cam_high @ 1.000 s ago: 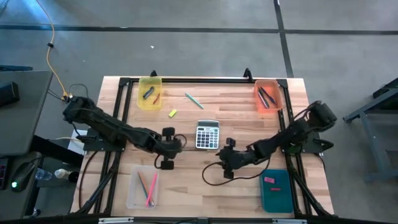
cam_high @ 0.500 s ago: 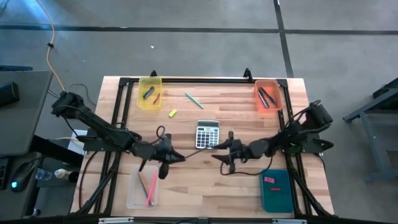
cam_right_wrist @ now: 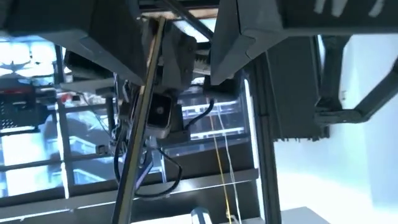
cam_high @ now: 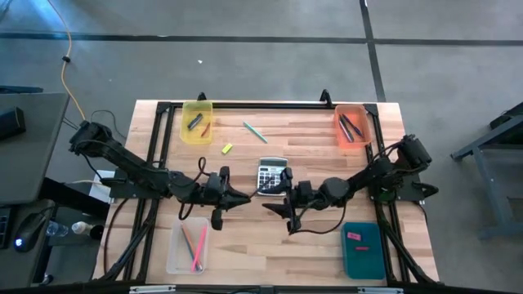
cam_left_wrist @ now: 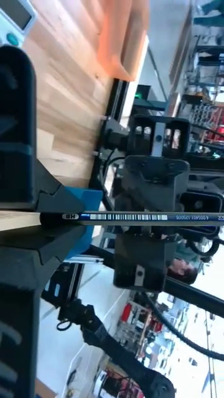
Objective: Sort crayons/erasers/pens/pencils in bins
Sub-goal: Put the black colored pencil into the transparent bin
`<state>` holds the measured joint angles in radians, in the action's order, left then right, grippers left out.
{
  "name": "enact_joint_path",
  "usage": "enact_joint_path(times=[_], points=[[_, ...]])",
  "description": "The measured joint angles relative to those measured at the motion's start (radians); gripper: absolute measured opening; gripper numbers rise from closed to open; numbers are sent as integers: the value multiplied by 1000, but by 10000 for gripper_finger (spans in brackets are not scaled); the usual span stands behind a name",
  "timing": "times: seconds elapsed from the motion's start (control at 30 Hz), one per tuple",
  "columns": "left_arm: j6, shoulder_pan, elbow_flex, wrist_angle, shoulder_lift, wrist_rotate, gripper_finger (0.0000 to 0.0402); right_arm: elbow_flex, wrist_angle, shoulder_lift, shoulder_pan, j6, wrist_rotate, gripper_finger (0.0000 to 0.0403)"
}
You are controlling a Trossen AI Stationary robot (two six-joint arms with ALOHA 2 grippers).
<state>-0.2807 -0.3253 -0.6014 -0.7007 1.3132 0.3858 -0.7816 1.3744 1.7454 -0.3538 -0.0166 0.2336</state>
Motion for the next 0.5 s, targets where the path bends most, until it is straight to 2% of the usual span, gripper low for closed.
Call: enact_joint_path(times=[0.33, 0.5], points=[[4, -3, 0, 31, 0, 0, 0, -72, -24, 0, 7, 52, 55, 169], [4, -4, 0, 39, 0, 1, 0, -74, -20, 0, 7, 52, 70, 128]])
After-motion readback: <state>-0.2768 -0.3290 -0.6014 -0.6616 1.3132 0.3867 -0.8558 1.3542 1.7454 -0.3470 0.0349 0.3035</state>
